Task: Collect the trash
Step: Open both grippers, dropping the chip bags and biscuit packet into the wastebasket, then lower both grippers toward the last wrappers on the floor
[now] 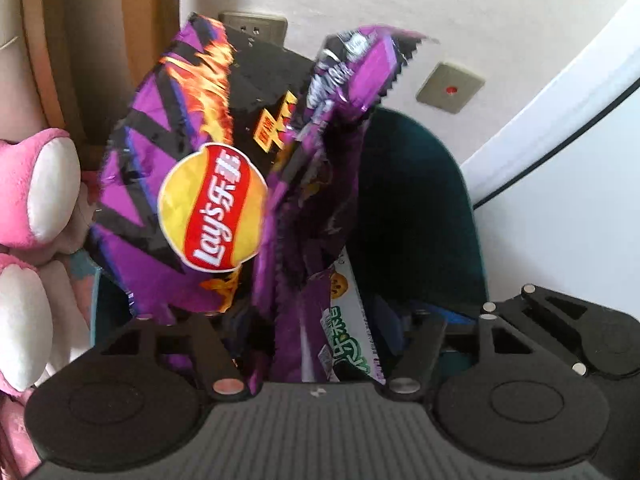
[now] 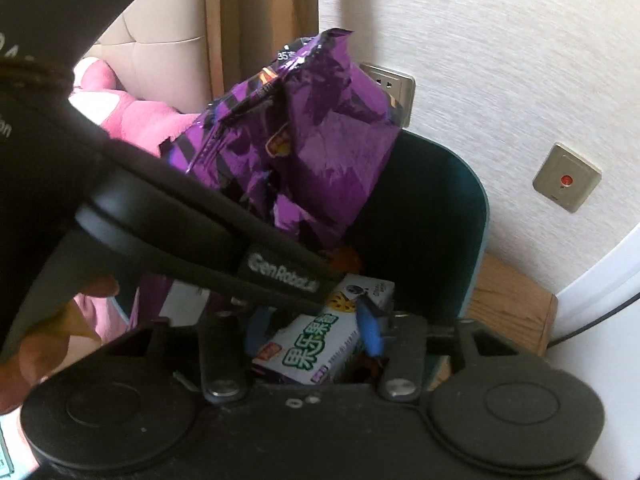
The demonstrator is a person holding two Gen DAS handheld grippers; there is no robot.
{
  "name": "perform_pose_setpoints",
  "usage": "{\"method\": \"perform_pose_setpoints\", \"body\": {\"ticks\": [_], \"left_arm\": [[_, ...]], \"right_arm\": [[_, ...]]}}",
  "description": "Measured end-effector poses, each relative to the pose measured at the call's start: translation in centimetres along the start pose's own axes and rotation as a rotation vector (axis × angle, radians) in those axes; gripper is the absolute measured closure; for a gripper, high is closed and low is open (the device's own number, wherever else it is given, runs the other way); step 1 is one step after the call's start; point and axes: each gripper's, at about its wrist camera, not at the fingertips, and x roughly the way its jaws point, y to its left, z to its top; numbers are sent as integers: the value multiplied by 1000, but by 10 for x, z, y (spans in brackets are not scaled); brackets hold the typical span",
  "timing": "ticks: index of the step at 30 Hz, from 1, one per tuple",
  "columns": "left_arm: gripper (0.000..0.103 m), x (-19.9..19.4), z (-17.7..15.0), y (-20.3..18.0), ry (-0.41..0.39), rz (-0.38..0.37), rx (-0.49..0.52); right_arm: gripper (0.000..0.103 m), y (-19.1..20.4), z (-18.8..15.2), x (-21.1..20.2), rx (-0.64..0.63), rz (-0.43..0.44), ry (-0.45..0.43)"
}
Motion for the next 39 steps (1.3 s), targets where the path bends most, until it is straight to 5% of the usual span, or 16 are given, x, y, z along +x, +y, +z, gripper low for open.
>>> {"method": "perform_pose_setpoints", "body": {"ticks": [9,26,39], "left_arm": [[32,-57,-27,10,-101,-90,29],[28,-189,-110,10,-284,-109,136],[22,-232,-195,39,-358,-120,175]], "right_arm": [[34,12,-13,-26,-38,-26,-34],[17,53,-44,-122,59,-114,-172],[7,114,-85,-172,115,-129,-248]]}}
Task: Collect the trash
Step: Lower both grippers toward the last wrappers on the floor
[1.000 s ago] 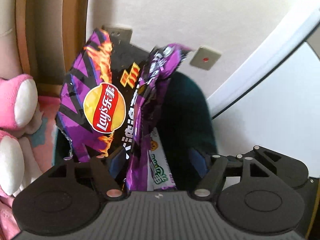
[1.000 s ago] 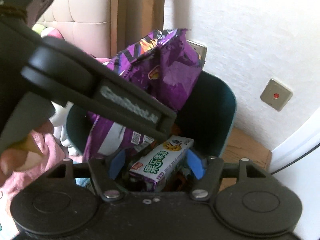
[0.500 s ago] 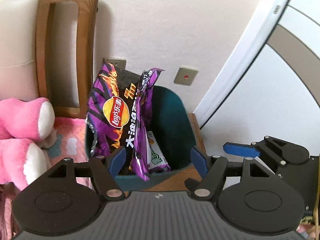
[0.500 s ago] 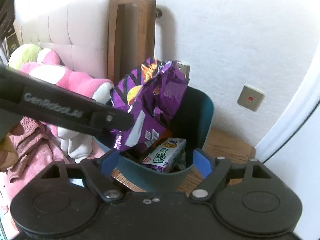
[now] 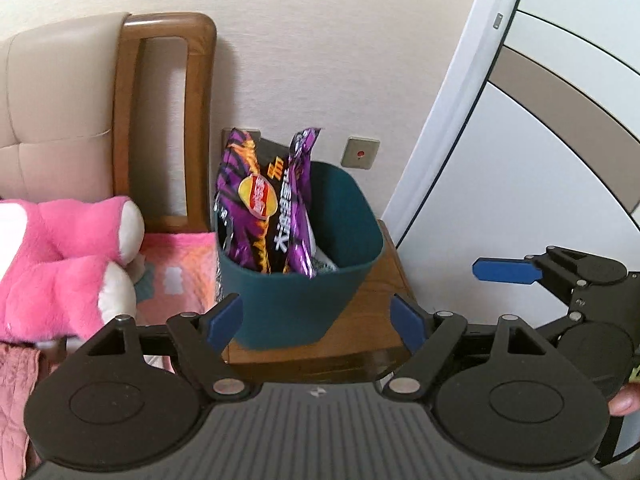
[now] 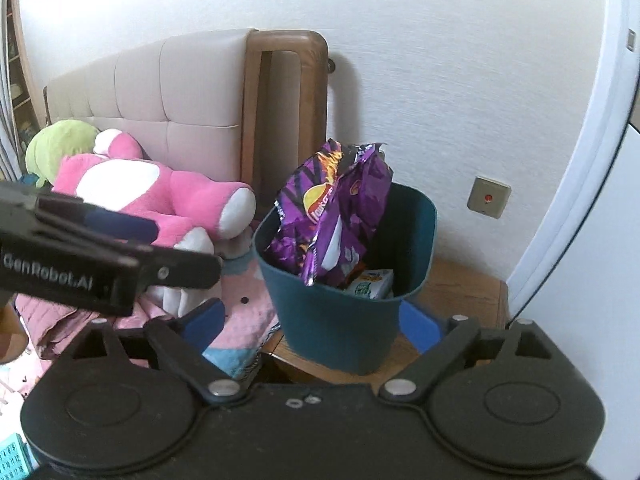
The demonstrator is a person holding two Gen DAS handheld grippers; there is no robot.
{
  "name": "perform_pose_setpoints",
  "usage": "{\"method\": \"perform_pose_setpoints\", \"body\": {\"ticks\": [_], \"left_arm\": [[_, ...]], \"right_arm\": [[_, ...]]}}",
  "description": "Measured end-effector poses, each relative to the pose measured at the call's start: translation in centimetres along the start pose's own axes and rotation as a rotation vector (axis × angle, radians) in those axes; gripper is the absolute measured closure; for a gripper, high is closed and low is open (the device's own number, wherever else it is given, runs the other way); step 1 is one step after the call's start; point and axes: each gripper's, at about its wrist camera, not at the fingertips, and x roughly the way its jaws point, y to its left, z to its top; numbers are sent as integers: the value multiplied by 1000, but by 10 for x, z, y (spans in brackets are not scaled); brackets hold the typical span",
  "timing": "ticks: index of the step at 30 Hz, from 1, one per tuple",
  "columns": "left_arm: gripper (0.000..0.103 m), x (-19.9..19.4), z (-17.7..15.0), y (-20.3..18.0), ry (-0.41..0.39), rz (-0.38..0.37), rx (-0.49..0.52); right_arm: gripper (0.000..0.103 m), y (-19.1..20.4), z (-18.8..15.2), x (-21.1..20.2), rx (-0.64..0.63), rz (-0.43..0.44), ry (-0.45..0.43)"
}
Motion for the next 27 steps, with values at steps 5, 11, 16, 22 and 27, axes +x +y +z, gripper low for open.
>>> {"method": "perform_pose_setpoints", "body": {"ticks": [5,11,16,22,27], "left_arm": [[20,-4,-28,6,13,-13,5],[14,17,-68,8,55,6,25],[0,61,-107,13,119,4,-19],[0,145,-168,18,246,43,-122],[0,230,-242,21,343,105,-179]], "right_arm": [[2,11,-20,-8,27,-18,14],[0,7,-61,0,62,-43,64],[0,-11,-105,29,93,-47,137],[0,-42,-171,86,132,-32,249],[0,-73,-250,147,198,-33,369]]}}
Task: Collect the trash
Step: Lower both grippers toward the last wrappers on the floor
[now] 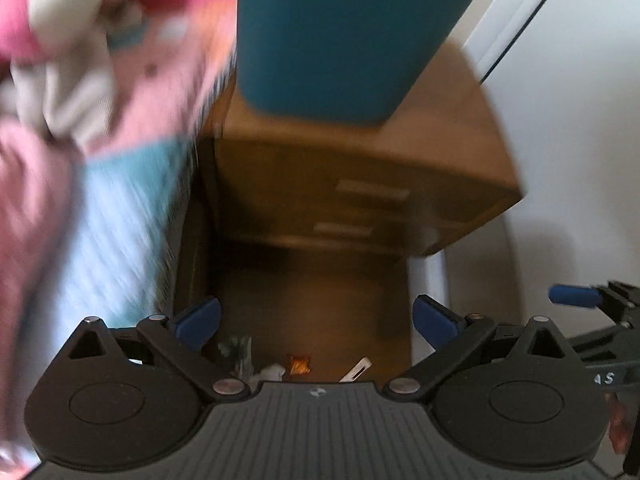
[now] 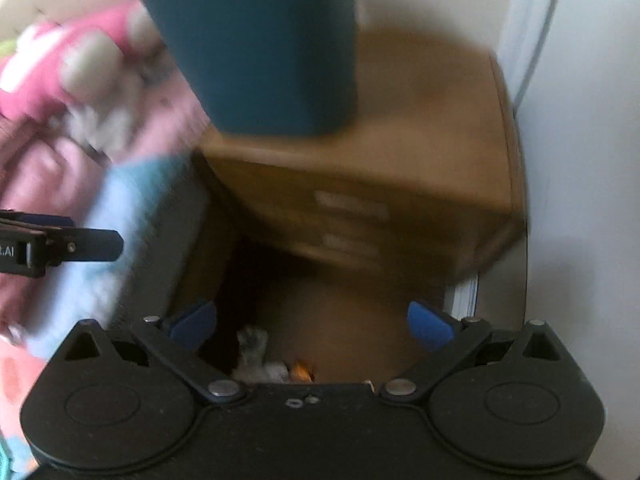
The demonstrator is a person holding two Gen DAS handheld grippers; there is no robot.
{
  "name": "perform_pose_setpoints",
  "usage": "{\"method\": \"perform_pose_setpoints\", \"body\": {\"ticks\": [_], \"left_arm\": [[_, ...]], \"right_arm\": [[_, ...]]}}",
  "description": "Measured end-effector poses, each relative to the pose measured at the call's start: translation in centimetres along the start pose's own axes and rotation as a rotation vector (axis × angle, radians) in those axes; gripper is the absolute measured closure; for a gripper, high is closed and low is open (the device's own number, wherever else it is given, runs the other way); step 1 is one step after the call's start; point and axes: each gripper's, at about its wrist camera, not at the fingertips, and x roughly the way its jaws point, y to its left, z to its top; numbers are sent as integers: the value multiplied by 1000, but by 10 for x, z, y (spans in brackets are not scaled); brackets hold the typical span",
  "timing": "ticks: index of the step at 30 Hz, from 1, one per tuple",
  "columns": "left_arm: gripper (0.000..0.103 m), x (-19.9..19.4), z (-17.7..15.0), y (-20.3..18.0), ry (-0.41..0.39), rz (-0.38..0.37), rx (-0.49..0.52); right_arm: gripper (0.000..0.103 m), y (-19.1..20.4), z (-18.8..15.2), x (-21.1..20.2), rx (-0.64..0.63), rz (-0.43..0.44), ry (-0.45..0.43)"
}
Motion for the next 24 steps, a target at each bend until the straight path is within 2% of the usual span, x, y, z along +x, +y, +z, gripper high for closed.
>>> {"method": "perform_pose_setpoints", "body": {"ticks": [4,13,21,24], "left_arm": [[0,82,-30,8,62,35,-30],[0,261,-94,41,183,146,-81],[0,392,-142,68,296,242,-69],[0,430,-156,84,325,284,-83]], "right_arm": [[1,-24,-42,75,50,-13,83],[5,-61,-132,238,204,-6,205],[10,-81,-199,369,283,-26,314],[16,-92,-221,411,333,-45,351]]}}
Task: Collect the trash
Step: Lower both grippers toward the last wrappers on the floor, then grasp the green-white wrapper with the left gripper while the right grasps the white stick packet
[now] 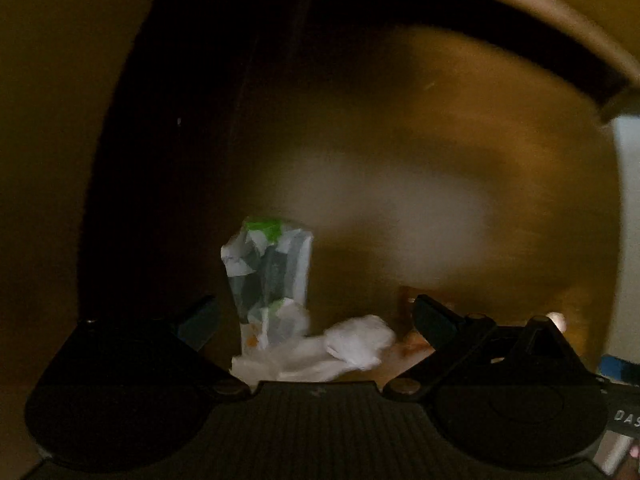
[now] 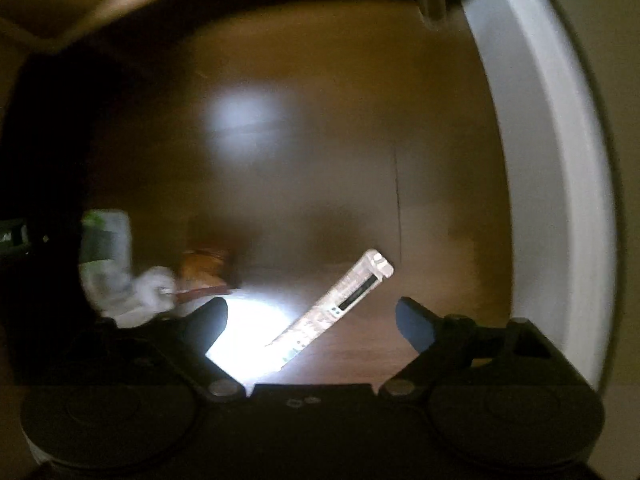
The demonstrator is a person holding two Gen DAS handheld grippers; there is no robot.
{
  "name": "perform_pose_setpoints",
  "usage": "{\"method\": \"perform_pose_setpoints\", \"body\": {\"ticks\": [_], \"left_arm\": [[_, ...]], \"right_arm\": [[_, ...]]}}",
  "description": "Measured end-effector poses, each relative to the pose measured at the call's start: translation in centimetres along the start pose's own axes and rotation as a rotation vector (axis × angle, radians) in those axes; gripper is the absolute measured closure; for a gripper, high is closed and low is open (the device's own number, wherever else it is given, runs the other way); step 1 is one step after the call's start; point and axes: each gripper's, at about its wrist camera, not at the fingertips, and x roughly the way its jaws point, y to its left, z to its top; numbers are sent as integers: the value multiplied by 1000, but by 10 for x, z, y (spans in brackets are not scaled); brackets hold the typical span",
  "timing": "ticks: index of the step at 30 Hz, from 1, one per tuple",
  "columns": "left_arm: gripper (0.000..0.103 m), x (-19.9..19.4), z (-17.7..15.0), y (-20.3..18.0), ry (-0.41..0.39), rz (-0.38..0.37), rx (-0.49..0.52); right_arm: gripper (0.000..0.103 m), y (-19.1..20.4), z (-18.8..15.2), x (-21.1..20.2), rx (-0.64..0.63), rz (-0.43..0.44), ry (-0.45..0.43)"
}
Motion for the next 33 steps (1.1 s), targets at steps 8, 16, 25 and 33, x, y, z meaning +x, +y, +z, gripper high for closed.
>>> {"method": "perform_pose_setpoints", "body": {"ticks": [8,16,25,33], "left_arm": [[1,69,7,19,52,50,-53],[33,90,11,31,97,28,-114],[83,79,13,25,88,-13,-88],[90,21,13,28,48,-73,-111]], "right_arm": [[31,-22,-6,80,164,-4,62],[50,-17,-15,92,191,-74,38],[79,0,-15,85,105,-139,37],[86,11,-24,29,-75,-94,-55]]}}
